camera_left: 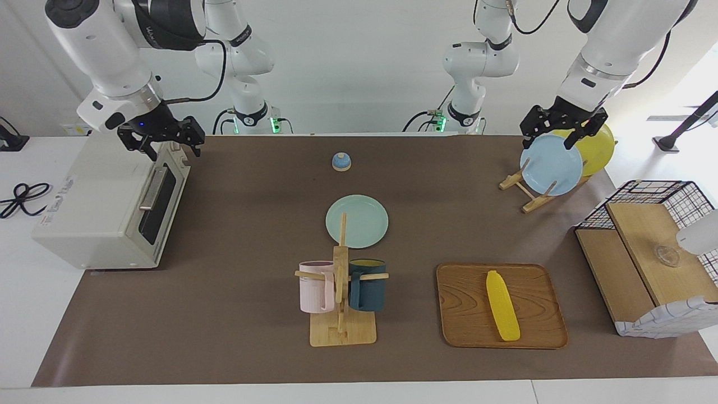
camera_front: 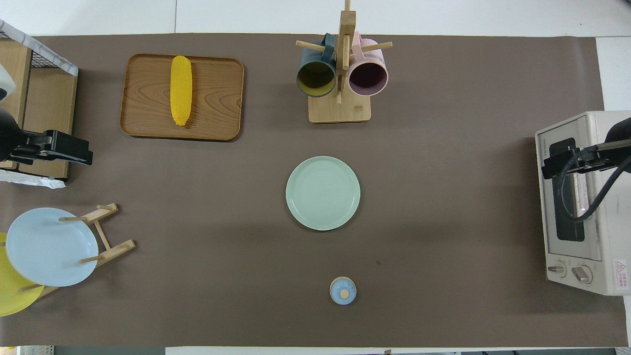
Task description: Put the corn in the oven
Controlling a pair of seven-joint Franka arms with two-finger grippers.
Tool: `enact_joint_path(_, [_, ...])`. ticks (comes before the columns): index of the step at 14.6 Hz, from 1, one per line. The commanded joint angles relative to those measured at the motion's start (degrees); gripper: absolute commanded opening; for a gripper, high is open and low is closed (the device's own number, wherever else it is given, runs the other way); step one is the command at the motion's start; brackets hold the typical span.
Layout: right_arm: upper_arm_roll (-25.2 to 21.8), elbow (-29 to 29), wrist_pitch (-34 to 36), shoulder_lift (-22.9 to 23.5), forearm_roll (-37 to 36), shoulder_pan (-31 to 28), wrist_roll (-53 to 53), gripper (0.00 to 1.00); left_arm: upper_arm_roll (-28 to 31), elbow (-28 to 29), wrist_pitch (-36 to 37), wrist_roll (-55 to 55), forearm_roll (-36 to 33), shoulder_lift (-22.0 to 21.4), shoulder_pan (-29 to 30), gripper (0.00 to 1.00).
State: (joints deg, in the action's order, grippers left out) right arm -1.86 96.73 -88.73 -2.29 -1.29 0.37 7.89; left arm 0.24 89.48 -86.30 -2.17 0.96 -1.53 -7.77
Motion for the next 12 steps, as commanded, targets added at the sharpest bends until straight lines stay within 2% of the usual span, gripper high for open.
enact_joint_path(1, [0.3,-0.8,-0.1,0.5,0.5,-0.5,-0.8,1.0,-0.6,-0.7,0.3,-0.4,-0.5,0.3,0.6,1.0])
enact_joint_path(7, [0.0,1.7,-1.7,-1.0,0.1,-1.4,0.7,1.0,-0.5,-0.8,0.2,-0.4,-0.5,0.3,0.8,1.0])
enact_joint_path(8, [0.0,2.7,-4.3,-1.1,0.1,-2.0,3.9,0.76,-0.6,-0.7,0.2,-0.4,-0.5,0.3,0.8,1.0])
enact_joint_path(9, [0.0,3.5,-5.6,-1.5,0.1,-2.3,6.3,0.24,-0.6,-0.8,0.0,-0.3,-0.5,0.4,0.9,1.0])
enact_joint_path(10, [0.0,5.0,-6.4,-1.9,0.1,-2.7,7.0,0.0,-0.6,-0.8,-0.3,-0.3,-0.5,0.4,0.9,1.0])
enact_joint_path(12, [0.0,10.5,-10.6,-4.2,0.1,-5.8,7.5,0.0,-0.6,-0.7,-0.3,-0.3,-0.5,0.4,0.9,1.0])
